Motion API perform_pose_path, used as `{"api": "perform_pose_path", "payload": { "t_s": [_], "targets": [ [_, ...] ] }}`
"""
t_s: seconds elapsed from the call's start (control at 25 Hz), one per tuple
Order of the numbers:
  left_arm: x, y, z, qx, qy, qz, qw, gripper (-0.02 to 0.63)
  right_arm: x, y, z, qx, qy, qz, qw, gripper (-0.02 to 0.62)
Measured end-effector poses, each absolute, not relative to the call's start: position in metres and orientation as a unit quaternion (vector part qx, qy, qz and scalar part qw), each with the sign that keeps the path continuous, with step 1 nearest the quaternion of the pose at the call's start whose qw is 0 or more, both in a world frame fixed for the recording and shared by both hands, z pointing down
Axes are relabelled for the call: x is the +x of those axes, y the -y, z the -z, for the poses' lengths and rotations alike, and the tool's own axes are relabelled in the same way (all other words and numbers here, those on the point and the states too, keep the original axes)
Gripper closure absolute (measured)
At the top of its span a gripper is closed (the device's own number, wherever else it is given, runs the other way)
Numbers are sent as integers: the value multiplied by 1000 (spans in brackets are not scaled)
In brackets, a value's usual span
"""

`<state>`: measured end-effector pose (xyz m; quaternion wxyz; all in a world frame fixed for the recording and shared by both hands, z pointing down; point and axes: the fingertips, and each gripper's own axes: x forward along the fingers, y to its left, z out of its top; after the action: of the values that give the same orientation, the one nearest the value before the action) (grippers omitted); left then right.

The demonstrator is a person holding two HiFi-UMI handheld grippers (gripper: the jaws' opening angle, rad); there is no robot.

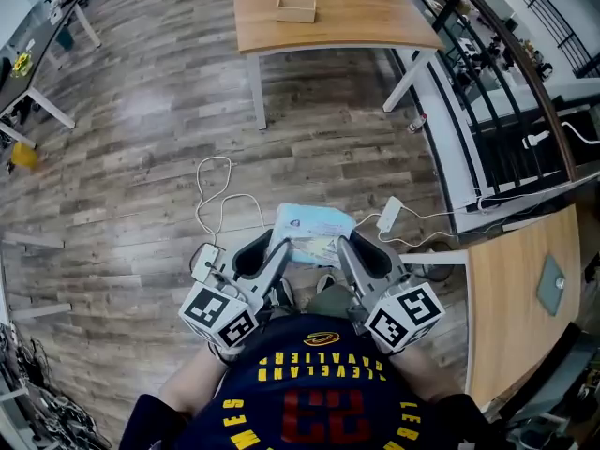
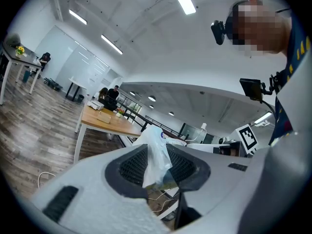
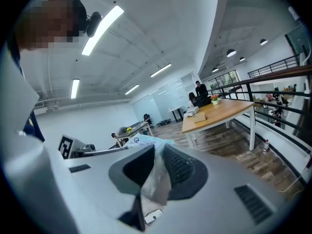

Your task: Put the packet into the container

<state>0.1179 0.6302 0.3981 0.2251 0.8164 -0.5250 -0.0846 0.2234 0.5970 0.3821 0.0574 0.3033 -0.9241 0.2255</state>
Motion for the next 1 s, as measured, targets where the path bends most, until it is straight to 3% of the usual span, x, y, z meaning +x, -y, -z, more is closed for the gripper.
{"api": "perform_pose_path", "payload": {
  "t_s": [0.64,1.0],
  "targets": [
    [74,-498,-410,792,562,64,231,483,176,-454,-399,266,928,-254,49,526],
    [86,-388,-405,785,572,63,227,483,187,-339,-394,251,933,-255,41,526]
  ]
}}
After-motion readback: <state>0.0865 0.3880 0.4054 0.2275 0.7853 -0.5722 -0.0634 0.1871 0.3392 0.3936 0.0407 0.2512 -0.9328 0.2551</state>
